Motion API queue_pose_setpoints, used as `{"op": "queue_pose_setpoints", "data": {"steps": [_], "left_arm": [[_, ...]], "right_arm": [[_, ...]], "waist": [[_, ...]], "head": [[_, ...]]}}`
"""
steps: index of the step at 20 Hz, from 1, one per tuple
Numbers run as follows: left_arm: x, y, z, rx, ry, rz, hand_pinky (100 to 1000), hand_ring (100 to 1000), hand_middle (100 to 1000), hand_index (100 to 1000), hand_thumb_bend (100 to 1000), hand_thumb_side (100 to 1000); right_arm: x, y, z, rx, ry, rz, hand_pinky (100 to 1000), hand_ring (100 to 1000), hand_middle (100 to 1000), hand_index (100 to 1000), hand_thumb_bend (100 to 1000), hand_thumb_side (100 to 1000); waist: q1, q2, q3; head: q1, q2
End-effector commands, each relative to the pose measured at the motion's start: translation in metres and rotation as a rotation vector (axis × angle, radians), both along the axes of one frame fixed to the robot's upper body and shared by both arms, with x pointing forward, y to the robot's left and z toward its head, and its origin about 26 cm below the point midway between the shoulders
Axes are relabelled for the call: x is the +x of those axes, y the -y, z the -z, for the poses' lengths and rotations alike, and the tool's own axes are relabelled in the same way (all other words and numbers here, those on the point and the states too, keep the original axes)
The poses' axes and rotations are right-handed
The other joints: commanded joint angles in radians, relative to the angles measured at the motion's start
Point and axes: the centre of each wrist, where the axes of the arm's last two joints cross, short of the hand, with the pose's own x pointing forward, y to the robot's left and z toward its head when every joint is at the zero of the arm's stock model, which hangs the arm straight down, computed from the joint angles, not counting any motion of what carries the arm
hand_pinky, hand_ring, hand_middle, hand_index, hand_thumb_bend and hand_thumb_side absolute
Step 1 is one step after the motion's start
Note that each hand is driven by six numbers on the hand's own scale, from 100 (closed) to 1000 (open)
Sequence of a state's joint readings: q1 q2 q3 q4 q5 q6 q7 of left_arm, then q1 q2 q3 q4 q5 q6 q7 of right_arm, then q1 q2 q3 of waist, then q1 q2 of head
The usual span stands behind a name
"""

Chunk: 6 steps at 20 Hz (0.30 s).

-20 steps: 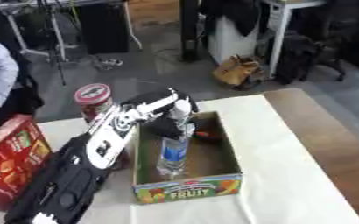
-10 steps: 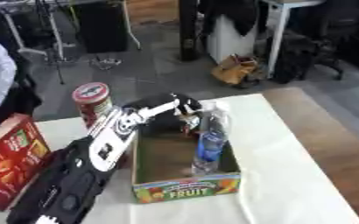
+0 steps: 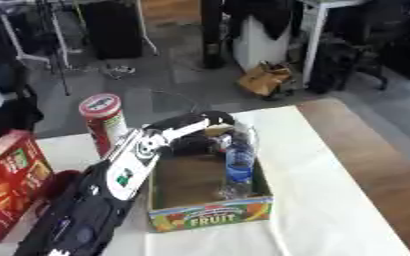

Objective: Pick up objects on the table and place them in the box.

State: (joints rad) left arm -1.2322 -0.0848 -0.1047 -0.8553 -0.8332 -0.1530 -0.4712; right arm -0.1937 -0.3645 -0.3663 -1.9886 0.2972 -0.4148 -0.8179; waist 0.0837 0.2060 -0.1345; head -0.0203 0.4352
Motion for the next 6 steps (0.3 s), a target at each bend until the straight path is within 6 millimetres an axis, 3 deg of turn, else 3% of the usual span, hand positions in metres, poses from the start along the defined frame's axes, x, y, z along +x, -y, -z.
{"op": "queue_pose_setpoints", "data": {"steps": [1,6], "left_arm": [[-0.003,0.003,-0.019,-0.004,0.062,0.008,1000,1000,1000,1000,100,1000],[-0.007,0.004,-0.032,-0.008,0.135,-0.001,1000,1000,1000,1000,100,1000]], "right_arm": [[-0.001,0.001,-0.010,-0.006,0.148,-0.028,760,844,691,733,100,1000],[-0.002,0.002,-0.010,-0.004,0.146,-0.024,760,844,691,733,100,1000]], "waist": [[-0.008,-0.014,-0.002],[-0.010,-0.018,0.004]], "head": [[0.002,0.001],[0.002,0.012]]}}
